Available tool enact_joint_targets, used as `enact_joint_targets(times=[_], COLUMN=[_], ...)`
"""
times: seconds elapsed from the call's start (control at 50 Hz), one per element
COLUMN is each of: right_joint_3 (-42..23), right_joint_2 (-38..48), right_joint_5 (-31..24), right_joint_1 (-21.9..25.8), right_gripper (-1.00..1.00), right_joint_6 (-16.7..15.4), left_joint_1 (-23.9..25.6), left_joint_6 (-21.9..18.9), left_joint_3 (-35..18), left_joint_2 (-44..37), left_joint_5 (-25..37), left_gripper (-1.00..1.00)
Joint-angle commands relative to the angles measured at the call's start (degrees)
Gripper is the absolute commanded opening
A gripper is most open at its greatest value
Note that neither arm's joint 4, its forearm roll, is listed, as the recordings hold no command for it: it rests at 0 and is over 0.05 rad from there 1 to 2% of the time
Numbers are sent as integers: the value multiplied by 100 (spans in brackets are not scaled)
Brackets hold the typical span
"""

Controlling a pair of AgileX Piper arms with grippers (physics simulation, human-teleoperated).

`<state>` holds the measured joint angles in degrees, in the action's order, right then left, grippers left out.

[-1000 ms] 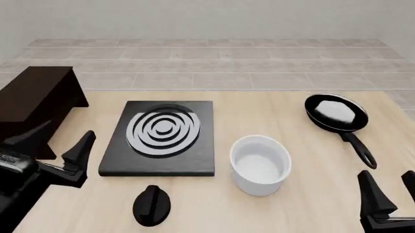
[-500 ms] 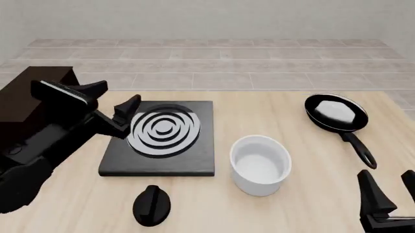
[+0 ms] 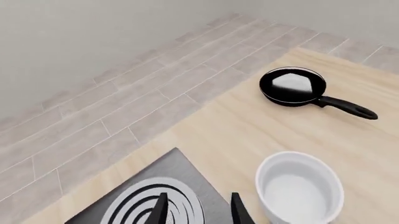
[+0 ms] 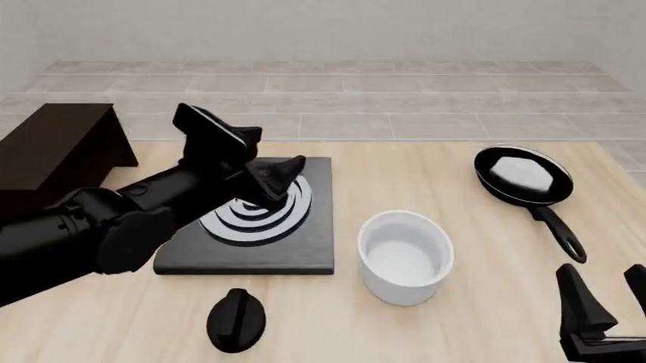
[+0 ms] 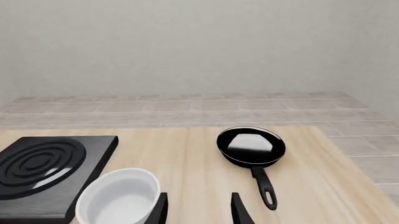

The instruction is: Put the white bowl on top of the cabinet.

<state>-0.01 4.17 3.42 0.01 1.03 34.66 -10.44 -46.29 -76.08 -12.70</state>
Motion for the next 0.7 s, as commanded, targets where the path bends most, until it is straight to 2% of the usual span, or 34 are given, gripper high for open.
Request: enact_joint_targets(times=[0.02, 0.08, 0.12, 0.14, 0.18, 0.28, 0.42, 0.46, 0.48, 0.52, 0.54, 0.58, 0.62, 0.7], right_joint_3=[0, 0, 0, 0, 0, 0, 0, 0, 0, 0, 0, 0, 0, 0], right_joint_2=[0, -15, -22, -22, -25, -14, -9, -6, -8, -9, -9, -7, -7, -5], right_joint_5=[0, -15, -23, -23, -25, -14, -10, -8, -9, -10, -10, -9, -9, -7], right_joint_1=[0, 0, 0, 0, 0, 1, 2, 1, 2, 0, 2, 1, 2, 1], right_gripper=[100, 100, 100, 100, 100, 100, 100, 100, 100, 100, 100, 100, 100, 100], right_joint_6=[-1, 1, 0, -1, 0, -1, 0, 1, -1, 0, -2, 0, -1, 0], left_joint_1=[523, 584, 631, 636, 670, 696, 831, 854, 909, 886, 955, 960, 1003, 1062], left_joint_6=[-57, -57, 135, 58, 265, 96, 89, 141, 307, 233, 495, 322, 472, 501], left_joint_3=[-458, -538, -713, -734, -895, -1068, -1430, -1473, -1595, -1602, -1756, -1736, -1762, -1767], left_joint_2=[-627, -742, -919, -973, -1095, -1202, -1465, -1491, -1589, -1590, -1702, -1701, -1794, -1924], left_joint_5=[244, 305, 433, 428, 544, 575, 794, 826, 949, 919, 1055, 962, 955, 908], left_gripper=[100, 100, 100, 100, 100, 100, 100, 100, 100, 100, 100, 100, 100, 100])
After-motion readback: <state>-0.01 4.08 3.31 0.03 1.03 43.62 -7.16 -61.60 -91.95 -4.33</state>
